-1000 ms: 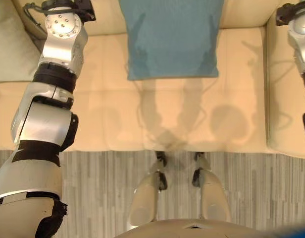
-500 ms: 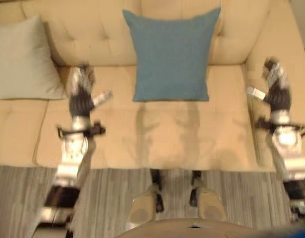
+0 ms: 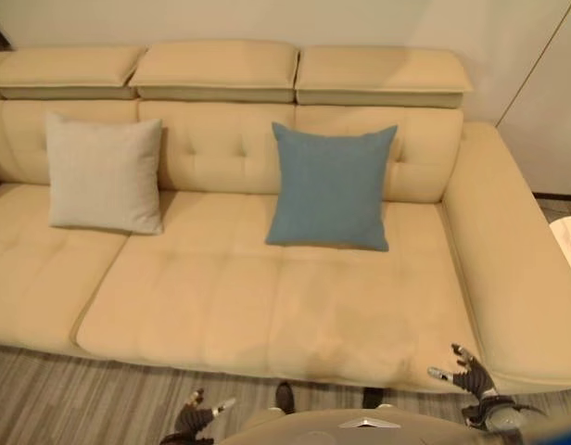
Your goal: Pick up all the scattered cushions and arrange them neatly on the sofa.
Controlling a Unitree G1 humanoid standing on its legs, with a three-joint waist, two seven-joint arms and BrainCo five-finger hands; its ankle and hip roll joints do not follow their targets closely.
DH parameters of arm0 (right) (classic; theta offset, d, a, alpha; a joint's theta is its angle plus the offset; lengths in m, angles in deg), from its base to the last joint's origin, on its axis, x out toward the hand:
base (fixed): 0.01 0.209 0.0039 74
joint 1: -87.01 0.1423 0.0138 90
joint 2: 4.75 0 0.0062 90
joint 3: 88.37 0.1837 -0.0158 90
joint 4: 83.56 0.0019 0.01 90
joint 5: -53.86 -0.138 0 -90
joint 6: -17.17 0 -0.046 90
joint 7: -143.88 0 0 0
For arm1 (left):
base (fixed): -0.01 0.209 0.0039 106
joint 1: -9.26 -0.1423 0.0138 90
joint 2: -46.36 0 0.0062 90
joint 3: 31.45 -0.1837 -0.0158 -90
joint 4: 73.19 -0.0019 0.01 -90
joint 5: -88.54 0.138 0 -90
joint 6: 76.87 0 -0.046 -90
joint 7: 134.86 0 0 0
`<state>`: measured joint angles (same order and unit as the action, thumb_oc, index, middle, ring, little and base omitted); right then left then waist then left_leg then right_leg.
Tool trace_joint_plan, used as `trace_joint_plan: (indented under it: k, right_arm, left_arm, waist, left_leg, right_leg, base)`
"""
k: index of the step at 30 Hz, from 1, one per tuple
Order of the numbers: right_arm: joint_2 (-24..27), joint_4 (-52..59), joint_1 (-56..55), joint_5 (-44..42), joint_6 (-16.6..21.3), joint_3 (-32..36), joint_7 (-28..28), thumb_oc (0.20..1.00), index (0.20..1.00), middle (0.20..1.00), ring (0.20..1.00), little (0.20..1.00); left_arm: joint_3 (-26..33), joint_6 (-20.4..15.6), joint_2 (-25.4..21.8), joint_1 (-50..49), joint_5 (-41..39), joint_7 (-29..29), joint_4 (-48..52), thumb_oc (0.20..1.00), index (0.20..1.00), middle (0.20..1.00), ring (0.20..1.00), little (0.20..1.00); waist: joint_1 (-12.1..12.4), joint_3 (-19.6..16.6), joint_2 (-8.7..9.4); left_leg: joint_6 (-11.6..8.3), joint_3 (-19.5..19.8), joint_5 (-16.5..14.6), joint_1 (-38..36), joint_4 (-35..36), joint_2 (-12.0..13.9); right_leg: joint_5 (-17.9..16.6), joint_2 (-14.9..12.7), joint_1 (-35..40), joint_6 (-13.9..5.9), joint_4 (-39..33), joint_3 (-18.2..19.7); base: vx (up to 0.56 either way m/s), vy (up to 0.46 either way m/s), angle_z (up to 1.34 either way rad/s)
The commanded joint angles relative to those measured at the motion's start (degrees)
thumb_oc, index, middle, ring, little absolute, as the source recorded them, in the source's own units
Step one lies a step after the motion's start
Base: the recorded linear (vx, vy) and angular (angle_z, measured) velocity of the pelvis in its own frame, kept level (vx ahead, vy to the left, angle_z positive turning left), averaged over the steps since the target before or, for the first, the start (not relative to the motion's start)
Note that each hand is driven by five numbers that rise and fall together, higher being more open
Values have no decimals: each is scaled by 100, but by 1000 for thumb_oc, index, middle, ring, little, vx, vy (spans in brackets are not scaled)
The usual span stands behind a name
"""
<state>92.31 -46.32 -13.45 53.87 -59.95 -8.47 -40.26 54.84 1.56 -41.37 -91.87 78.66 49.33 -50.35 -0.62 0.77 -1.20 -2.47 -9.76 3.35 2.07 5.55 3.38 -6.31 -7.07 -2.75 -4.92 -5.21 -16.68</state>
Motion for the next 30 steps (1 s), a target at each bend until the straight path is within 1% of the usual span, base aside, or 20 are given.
trace_joint_plan:
  k: [1,2,4,7,9,11,12,13,15,17,18,19,21,22,23,24,25,26,27,30]
  right_arm:
    - [-66,-21,327,-58,80,124,-25,1000,1000,1000,1000,1000]
    - [-66,-23,330,-59,82,124,-24,1000,1000,1000,1000,1000]
    - [-164,-444,356,-179,7,128,34,1000,1000,1000,1000,1000]
    - [-203,-859,432,-278,-81,172,90,1000,1000,1000,1000,1000]
    - [-230,-1089,441,-295,-132,221,136,1000,1000,1000,1000,1000]
    - [-228,-1090,441,-295,-132,222,136,1000,1000,1000,1000,1000]
    - [-310,-1192,486,-329,-224,253,155,1000,1000,1000,1000,1000]
    - [-346,-1236,521,-350,-242,281,136,1000,1000,1000,1000,1000]
    - [-392,-1287,617,-364,-266,274,116,1000,1000,1000,1000,1000]
    - [-403,-1324,674,-320,-273,239,105,1000,1000,1000,1000,1000]
    - [-440,-1361,748,-300,-296,219,107,1000,1000,1000,1000,1000]
    - [-491,-1352,817,-227,-306,140,102,1000,1000,1000,1000,1000]
    - [-491,-1352,817,-227,-306,140,102,1000,1000,1000,1000,1000]
    - [-528,-1409,845,-195,-317,85,133,1000,1000,1000,1000,1000]
    - [-547,-1477,851,-217,-326,94,152,1000,1000,1000,1000,1000]
    - [-560,-1580,844,-262,-334,123,178,1000,1000,1000,1000,1000]
    - [-577,-1623,832,-274,-337,144,186,1000,1000,1000,1000,1000]
    - [-591,-1654,822,-285,-348,149,187,1000,1000,1000,1000,1000]
    - [-595,-1650,833,-304,-351,127,189,1000,1000,1000,1000,1000]
    - [-611,-1722,875,-320,-353,62,194,1000,1000,1000,1000,1000]
  left_arm:
    - [217,9,-156,582,286,88,31,1000,1000,1000,1000,1000]
    - [218,7,-156,586,287,88,28,1000,1000,1000,1000,1000]
    - [228,53,-60,584,320,48,-194,1000,1000,1000,1000,1000]
    - [209,89,-2,665,304,-5,-296,1000,1000,1000,1000,1000]
    - [145,107,13,732,314,-51,-281,1000,1000,1000,1000,1000]
    - [144,108,14,731,313,-51,-280,1000,1000,1000,1000,1000]
    - [8,117,64,846,245,-27,-153,1000,1000,1000,1000,1000]
    - [-48,111,83,919,277,-8,-159,1000,1000,1000,1000,1000]
    - [-133,127,55,1020,383,26,-106,1000,1000,1000,1000,1000]
    - [-148,128,30,1037,448,18,-84,1000,1000,1000,1000,1000]
    - [-175,124,-5,1067,530,11,-53,1000,1000,1000,1000,1000]
    - [-181,133,-76,1094,574,17,-22,1000,1000,1000,1000,1000]
    - [-181,133,-76,1094,574,17,-22,1000,1000,1000,1000,1000]
    - [-157,149,-125,1108,574,-1,-86,1000,1000,1000,1000,1000]
    - [-169,154,-134,1127,581,-14,-119,1000,1000,1000,1000,1000]
    - [-155,174,-149,1092,566,-43,-198,1000,1000,1000,1000,1000]
    - [-144,190,-145,1084,553,-66,-225,1000,1000,1000,1000,1000]
    - [-136,195,-148,1064,541,-69,-236,1000,1000,1000,1000,1000]
    - [-123,204,-149,1037,556,-59,-255,1000,1000,1000,1000,1000]
    - [-14,219,-104,980,518,-47,-383,1000,1000,1000,1000,1000]
  waist:
    - [-74,342,250]
    - [-77,343,250]
    - [-75,299,284]
    - [-89,331,365]
    - [-142,294,389]
    - [-146,299,384]
    - [-293,297,332]
    - [-324,321,357]
    - [-281,410,406]
    - [-231,437,397]
    - [-187,481,401]
    - [-87,580,374]
    - [-87,582,375]
    - [-63,596,343]
    - [-55,579,343]
    - [-12,496,340]
    - [31,408,351]
    - [118,338,390]
    - [183,281,440]
    - [218,149,461]
  left_leg:
    - [-468,-148,120,-125,-569,106]
    - [-468,-145,113,-117,-582,107]
    - [-404,-36,-144,-169,-784,6]
    - [-353,147,-549,-286,-1504,-158]
    - [-346,291,-582,-445,-1770,-232]
    - [-348,297,-589,-448,-1777,-227]
    - [-192,299,-884,-887,-1025,-300]
    - [-149,285,-931,-852,-924,-334]
    - [-47,326,-907,-803,-781,-444]
    - [-24,260,-885,-817,-681,-458]
    - [-8,196,-850,-835,-592,-465]
    - [26,133,-732,-797,-502,-435]
    - [26,132,-731,-799,-501,-435]
    - [87,110,-608,-752,-425,-418]
    - [117,114,-548,-718,-387,-408]
    - [152,109,-489,-658,-368,-391]
    - [153,97,-464,-575,-385,-397]
    - [142,27,-450,-487,-422,-405]
    - [89,-15,-406,-409,-425,-409]
    - [6,-52,-308,-343,-426,-319]
  right_leg:
    - [284,132,352,-278,21,-66]
    - [284,133,351,-277,21,-69]
    - [214,107,346,-290,21,27]
    - [71,7,324,-264,96,94]
    - [-2,-73,228,-247,274,65]
    - [3,-69,234,-247,278,60]
    - [-199,-175,-146,-433,457,171]
    - [-286,-259,-261,-496,491,194]
    - [-516,-417,-504,-618,574,117]
    - [-516,-483,-569,-640,614,-4]
    - [-566,-564,-626,-682,676,-156]
    - [-509,-706,-689,-714,959,-468]
    - [-508,-707,-689,-714,961,-467]
    - [-237,-603,-625,-598,1446,-265]
    - [-72,-483,-550,-542,1625,-85]
    - [191,-268,-386,-470,1902,124]
    - [304,-201,-253,-462,1879,132]
    - [365,-218,-7,-464,1709,18]
    - [454,-167,230,-439,1244,-36]
    - [475,-8,375,-436,738,151]
  base:
    - [-118,-37,36]
    - [-153,1,47]
    - [-175,36,19]
    - [-157,57,-3]
    - [-134,113,-4]
    - [-141,147,-3]
    - [-272,262,14]
    - [-368,336,6]
    - [-251,179,-10]
    - [-140,92,-1]
    - [-236,118,-14]
    - [-236,118,-22]
    - [-150,74,-29]
    - [-196,92,-37]
    - [-275,100,-17]
    - [-179,15,18]
    - [-166,-28,18]
    - [-130,-78,7]
    - [-128,-108,-11]
    - [-66,-107,-33]
